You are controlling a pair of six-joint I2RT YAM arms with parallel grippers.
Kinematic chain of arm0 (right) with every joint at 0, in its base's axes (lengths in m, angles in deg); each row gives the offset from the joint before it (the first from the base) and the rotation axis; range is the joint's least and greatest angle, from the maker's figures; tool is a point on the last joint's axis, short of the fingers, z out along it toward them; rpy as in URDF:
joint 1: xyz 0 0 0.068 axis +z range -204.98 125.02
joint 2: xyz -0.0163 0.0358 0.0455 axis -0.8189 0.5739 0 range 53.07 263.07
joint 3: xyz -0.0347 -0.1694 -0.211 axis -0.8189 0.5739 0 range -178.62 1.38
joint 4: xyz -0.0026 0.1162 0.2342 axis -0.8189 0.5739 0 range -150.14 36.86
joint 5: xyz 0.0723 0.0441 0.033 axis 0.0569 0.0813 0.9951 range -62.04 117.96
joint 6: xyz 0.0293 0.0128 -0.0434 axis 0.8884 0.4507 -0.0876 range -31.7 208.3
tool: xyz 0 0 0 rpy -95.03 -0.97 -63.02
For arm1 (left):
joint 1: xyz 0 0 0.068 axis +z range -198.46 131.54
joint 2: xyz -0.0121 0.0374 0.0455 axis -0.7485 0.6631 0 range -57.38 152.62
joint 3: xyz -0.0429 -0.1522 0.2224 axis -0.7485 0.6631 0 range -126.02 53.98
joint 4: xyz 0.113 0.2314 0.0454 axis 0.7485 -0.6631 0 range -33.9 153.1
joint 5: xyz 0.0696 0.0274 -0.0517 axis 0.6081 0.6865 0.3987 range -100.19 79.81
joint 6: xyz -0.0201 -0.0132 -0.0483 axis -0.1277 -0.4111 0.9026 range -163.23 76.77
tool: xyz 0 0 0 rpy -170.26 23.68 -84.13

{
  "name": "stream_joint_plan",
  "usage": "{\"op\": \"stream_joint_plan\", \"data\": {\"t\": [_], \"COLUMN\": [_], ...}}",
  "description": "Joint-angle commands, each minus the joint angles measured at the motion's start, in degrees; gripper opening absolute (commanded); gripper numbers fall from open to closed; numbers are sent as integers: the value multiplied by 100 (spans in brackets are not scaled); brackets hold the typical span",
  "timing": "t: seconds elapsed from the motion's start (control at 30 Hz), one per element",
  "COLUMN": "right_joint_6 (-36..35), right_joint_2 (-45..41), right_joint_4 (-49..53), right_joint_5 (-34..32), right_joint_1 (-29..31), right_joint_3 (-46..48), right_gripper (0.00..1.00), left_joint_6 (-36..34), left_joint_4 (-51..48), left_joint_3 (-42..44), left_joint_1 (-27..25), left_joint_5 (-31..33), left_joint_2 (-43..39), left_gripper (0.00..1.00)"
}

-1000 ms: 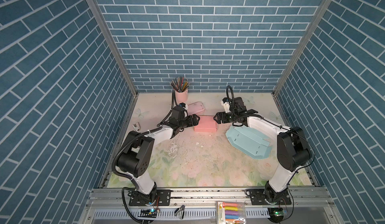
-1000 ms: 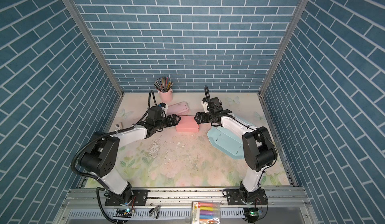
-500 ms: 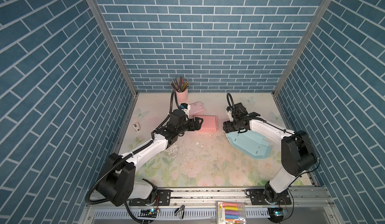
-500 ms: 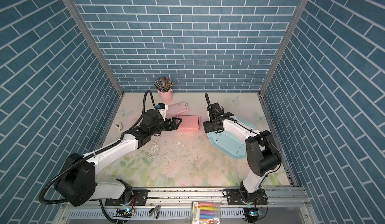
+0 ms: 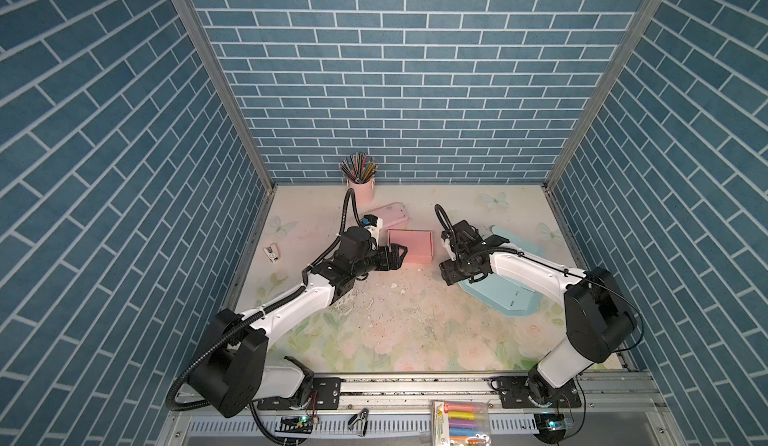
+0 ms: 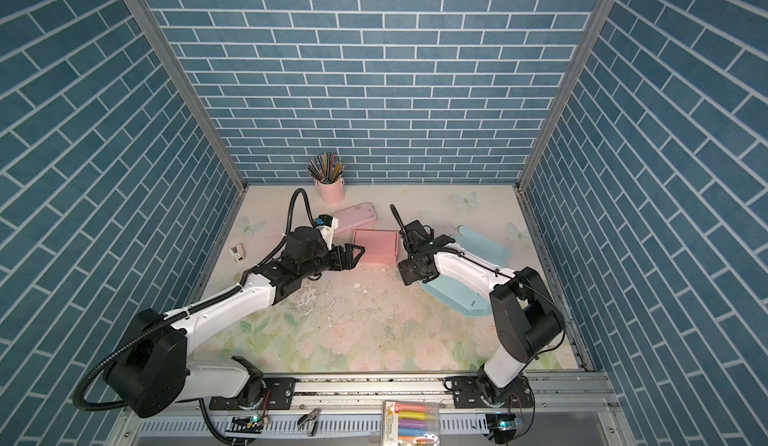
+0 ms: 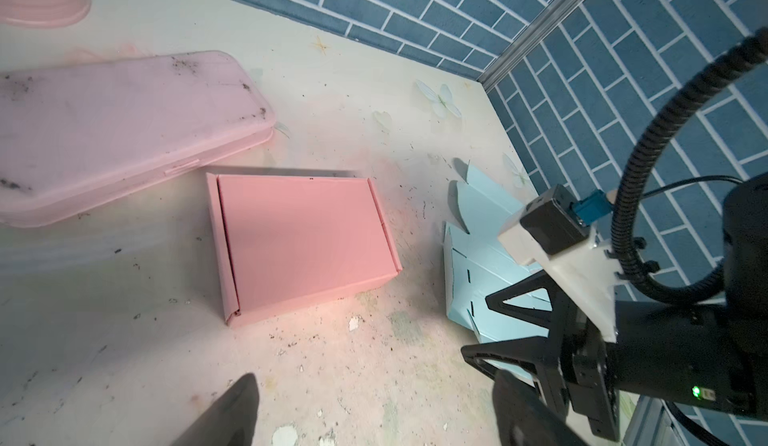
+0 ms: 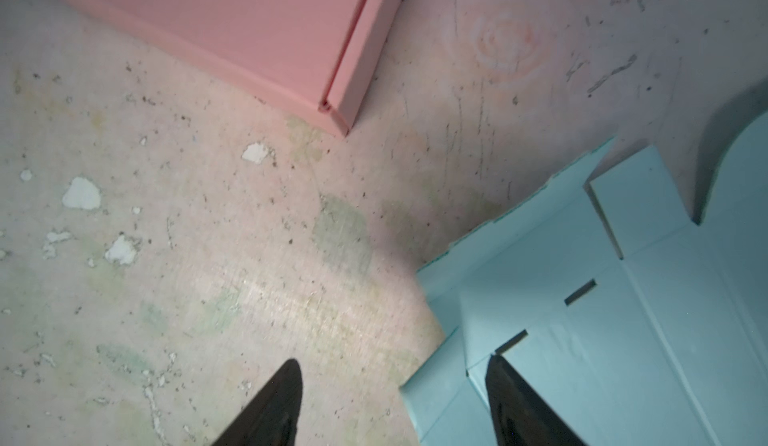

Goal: Fold the paper box
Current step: 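Release the pink box and draw both grippers back toward the robot, then grasp the edge of the light-blue blank with the right gripper and lift it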

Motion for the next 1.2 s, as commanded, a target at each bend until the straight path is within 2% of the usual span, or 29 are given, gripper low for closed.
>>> {"op": "stream_joint_plan", "data": {"t": [0.0, 0.17, 0.77, 1.17], "right_joint_6": [253, 346, 198, 289], "right_joint_2": [-101, -4, 596, 397], "right_joint_4": [344, 557, 375, 385], "right_joint_5": [-328, -730, -1056, -1247], "right_joint_1": [71, 194, 222, 226], "right_joint_3": [106, 84, 120, 204], "right_gripper": [66, 49, 44, 18], "left_joint_6": [134, 127, 189, 215], "left_joint_4": [270, 189, -150, -134], "left_joint_3": [154, 239, 456, 320], "left_joint_1": [-35, -36, -23, -28], "left_joint_5": [-92, -91, 98, 21], "left_joint_2": [-181, -395, -965, -774], "left_gripper": [88, 88, 88, 88]}}
